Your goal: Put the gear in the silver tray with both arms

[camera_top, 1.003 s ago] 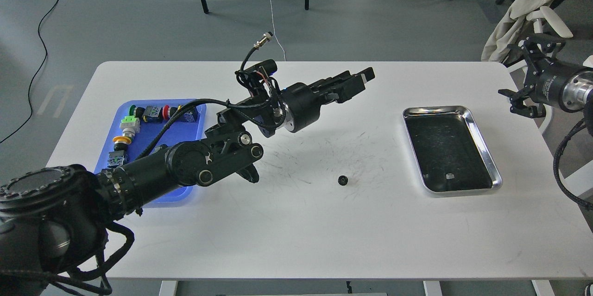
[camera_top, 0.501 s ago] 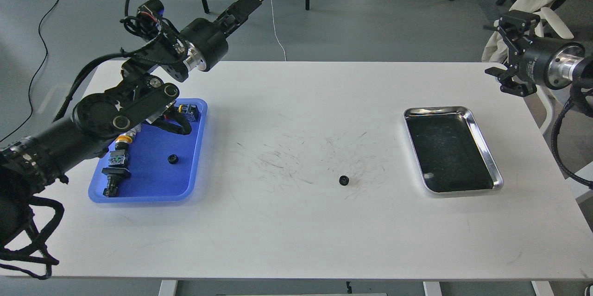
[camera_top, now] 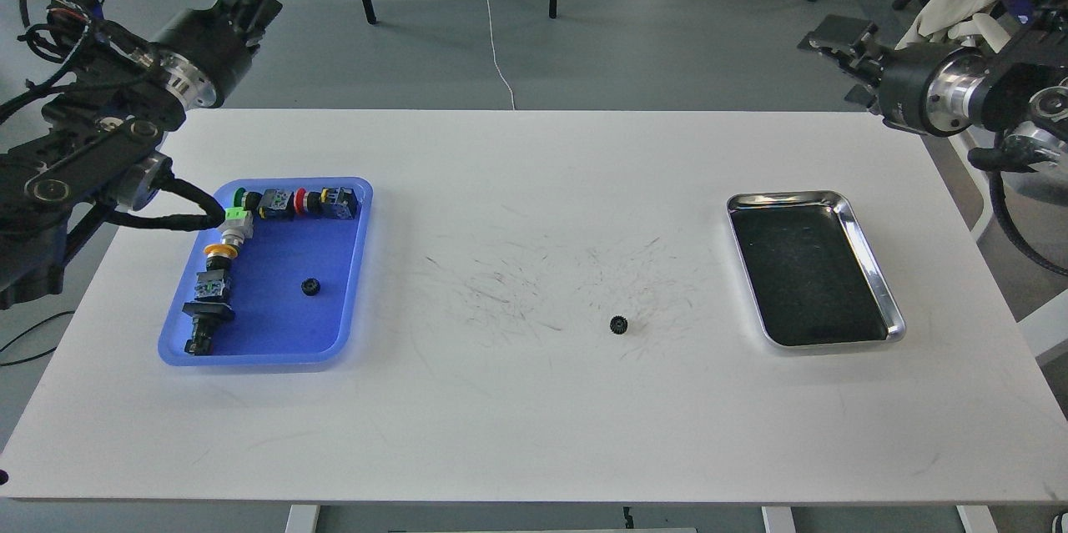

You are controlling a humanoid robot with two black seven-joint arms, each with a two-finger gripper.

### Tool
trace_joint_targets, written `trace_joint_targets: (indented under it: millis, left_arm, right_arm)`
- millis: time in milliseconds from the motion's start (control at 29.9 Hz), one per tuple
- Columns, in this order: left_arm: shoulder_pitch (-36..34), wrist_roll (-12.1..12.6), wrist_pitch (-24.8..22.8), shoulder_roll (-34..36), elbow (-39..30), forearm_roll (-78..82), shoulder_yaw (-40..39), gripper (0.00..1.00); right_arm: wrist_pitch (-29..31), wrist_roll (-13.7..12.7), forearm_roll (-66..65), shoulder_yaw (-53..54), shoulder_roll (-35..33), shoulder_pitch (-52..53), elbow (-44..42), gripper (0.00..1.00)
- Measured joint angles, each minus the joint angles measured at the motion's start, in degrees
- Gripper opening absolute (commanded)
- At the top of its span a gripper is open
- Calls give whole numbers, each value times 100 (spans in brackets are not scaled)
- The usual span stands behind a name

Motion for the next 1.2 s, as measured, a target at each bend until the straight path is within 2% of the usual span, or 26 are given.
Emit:
trace_joint_targets:
  millis: [100,234,468,568,902,969,1103,1203]
  left_arm:
    - [51,-12,-337,95,167,-408,-2,98]
    - [151,7,-908,199,407,-1171,-8,98]
    - [230,32,-1272,360,794,-1783,6,98]
    - [282,33,-1367,422,881,-1805,3,98]
    - [348,33,-1643,727,987,-2033,-5,98]
    - [354,33,-1685,769,999,-2039,-5,98]
    - [363,33,-1699,804,1026,-2042,-4,98]
    - [367,33,-1698,807,1071,-2042,1,98]
  right_arm:
    - [316,107,-186,-405,169,344,-2,99]
    - [644,456,-375,-904,307,662,-35,99]
    - [863,884,-1560,-1452,657,867,-3,97]
    - [873,922,-2009,-1563,850,870,47,92]
    - [988,949,-3249,-2189,1558,1128,138,91]
    - [1058,1108,-3435,-2456,1764,1306,141,91]
    - [1234,1610,-3696,-3004,2071,1668,144,91]
    - [1316,1827,-3813,-3296,2285,1846,187,90]
